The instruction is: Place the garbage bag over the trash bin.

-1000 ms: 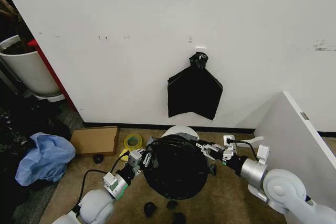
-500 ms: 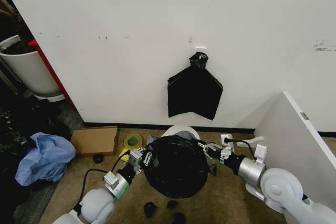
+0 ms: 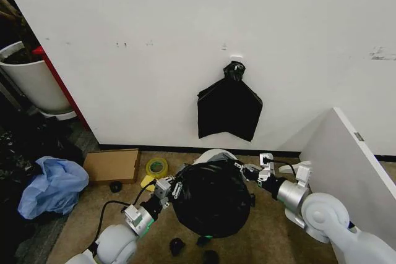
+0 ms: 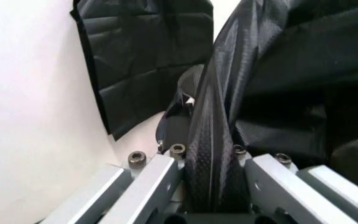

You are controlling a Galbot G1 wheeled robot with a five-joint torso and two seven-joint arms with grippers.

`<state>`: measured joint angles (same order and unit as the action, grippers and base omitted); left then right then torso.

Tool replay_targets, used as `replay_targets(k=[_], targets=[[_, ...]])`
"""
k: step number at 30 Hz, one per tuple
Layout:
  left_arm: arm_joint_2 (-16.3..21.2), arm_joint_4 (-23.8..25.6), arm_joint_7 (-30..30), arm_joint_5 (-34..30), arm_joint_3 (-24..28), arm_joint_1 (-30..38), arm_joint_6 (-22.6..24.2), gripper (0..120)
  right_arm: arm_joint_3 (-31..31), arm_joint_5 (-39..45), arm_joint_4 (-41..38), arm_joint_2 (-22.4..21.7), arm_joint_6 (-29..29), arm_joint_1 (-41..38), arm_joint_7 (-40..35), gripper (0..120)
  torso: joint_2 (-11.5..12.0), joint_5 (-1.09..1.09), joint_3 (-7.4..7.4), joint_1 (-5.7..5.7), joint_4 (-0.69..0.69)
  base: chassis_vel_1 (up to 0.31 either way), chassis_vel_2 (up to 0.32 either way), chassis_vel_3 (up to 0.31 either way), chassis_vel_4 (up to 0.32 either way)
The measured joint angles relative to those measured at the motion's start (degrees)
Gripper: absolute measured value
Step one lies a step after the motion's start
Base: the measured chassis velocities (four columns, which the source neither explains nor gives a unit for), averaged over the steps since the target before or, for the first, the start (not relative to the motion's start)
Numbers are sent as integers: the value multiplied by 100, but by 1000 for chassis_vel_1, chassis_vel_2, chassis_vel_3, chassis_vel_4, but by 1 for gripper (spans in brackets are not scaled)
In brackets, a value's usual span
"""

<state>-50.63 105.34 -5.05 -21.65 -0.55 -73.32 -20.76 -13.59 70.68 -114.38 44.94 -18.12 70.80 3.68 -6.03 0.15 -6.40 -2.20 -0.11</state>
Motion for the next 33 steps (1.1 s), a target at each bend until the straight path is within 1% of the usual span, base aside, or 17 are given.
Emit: replay_targets(k=[11,12,13,15,17,19,20,21,22,23,24,25,26,27,29,31,33], targets=[[-38,-59,-30,27,95,75,-33,1,-48,-224,204,-7,87,-47,-29,0,0,0,0,0,0,0,0,0,0],[-39,-76,-26,22,96,69,-29,1,-101,-226,192,-7,150,-11,-11,5,0,0,0,0,-1,0,0,0,0],[-39,-76,-26,22,96,69,-29,1,-101,-226,192,-7,150,-11,-11,5,0,0,0,0,-1,0,0,0,0],[-39,-97,-20,22,95,55,-24,1,-158,-246,179,-10,245,31,23,12,0,0,0,0,0,0,0,0,0],[-31,-101,-16,22,85,30,-20,1,-211,-266,173,-13,306,62,36,22,0,0,0,0,-1,0,0,0,0],[-8,-89,-16,23,71,7,-16,1,-244,-267,174,-11,316,63,39,28,0,0,0,0,0,0,0,0,0],[-8,-89,-16,23,71,7,-16,1,-244,-267,174,-11,316,63,39,28,0,0,0,0,0,0,0,0,0],[8,-77,-16,22,64,-4,-10,1,-253,-269,179,-9,316,61,44,34,0,0,0,0,0,0,0,0,0],[19,-69,-14,22,57,-8,-5,1,-257,-273,179,-9,317,56,46,36,0,0,0,0,0,0,0,0,0],[28,-65,-4,20,36,-20,12,1,-274,-274,176,-8,320,55,46,43,0,0,0,0,0,0,0,0,0],[28,-65,5,17,16,-30,25,1,-299,-273,157,-8,321,69,49,45,0,0,0,0,0,0,0,0,0],[27,-65,12,16,-6,-42,39,1,-327,-273,135,-18,321,96,68,52,0,0,0,0,0,0,0,0,0],[24,-69,17,15,-27,-53,48,1,-349,-280,121,-35,320,123,100,55,0,0,0,0,0,0,0,0,0],[24,-69,17,15,-27,-53,48,1,-349,-280,121,-35,320,123,100,55,0,0,0,0,0,0,0,0,0],[21,-78,27,11,-56,-79,65,1,-396,-421,100,-126,317,214,249,62,0,-1,0,0,0,0,0,0,0],[19,-74,41,8,-65,-92,98,1,-397,-972,91,-257,296,338,389,73,0,0,0,0,-1,0,0,0,0],[12,-64,62,10,-65,-90,127,1,-364,-1488,129,-305,262,370,405,80,0,-1,0,0,-1,0,0,0,0]])
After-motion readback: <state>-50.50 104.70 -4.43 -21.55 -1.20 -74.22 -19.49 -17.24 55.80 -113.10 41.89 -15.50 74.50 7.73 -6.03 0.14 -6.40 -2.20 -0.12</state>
